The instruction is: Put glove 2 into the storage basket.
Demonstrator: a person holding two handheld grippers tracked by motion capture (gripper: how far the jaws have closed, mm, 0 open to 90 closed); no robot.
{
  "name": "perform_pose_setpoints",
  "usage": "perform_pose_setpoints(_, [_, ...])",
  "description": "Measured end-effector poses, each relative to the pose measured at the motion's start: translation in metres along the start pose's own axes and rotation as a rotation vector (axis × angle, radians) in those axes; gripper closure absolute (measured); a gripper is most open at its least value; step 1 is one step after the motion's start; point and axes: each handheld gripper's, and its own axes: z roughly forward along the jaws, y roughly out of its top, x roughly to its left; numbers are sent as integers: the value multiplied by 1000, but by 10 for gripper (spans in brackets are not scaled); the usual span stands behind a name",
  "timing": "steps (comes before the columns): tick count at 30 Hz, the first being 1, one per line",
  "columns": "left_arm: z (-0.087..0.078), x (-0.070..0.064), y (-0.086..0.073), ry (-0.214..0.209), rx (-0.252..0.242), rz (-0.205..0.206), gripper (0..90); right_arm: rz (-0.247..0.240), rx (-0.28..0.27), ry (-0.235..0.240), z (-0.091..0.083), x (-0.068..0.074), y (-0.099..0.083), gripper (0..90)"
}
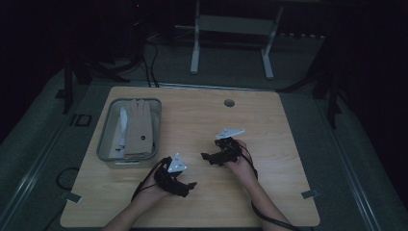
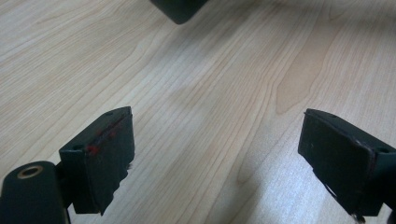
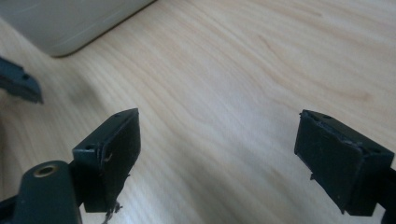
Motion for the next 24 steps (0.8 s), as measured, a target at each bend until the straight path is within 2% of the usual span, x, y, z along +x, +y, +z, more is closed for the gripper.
perform_pose_setpoints(3, [2,-1,0,-13,-8,2,113,10,4,6,-3,-2,-7,145])
perform_pose_setpoints(8, [6,-6,1,-44,-12,10,113,-1,18,-8,-5,-2,-21,144])
perform_pose_setpoints(12, [9,-10,1,-43,-9,27,112,7,18,-13,-9,-5,-31,144])
perform_pose_setpoints(16, [11,-12,1,-51,-18,32,113,8,11,-17,-12,-6,-36,144])
perform_pose_setpoints(19, [13,-15,3,-78,-34,44,113,-2,13,-18,-16,-5,-43,144])
perform_pose_setpoints(24, [15,-18,3,-98,-35,55,113,2,2,-17,-19,-5,-45,144])
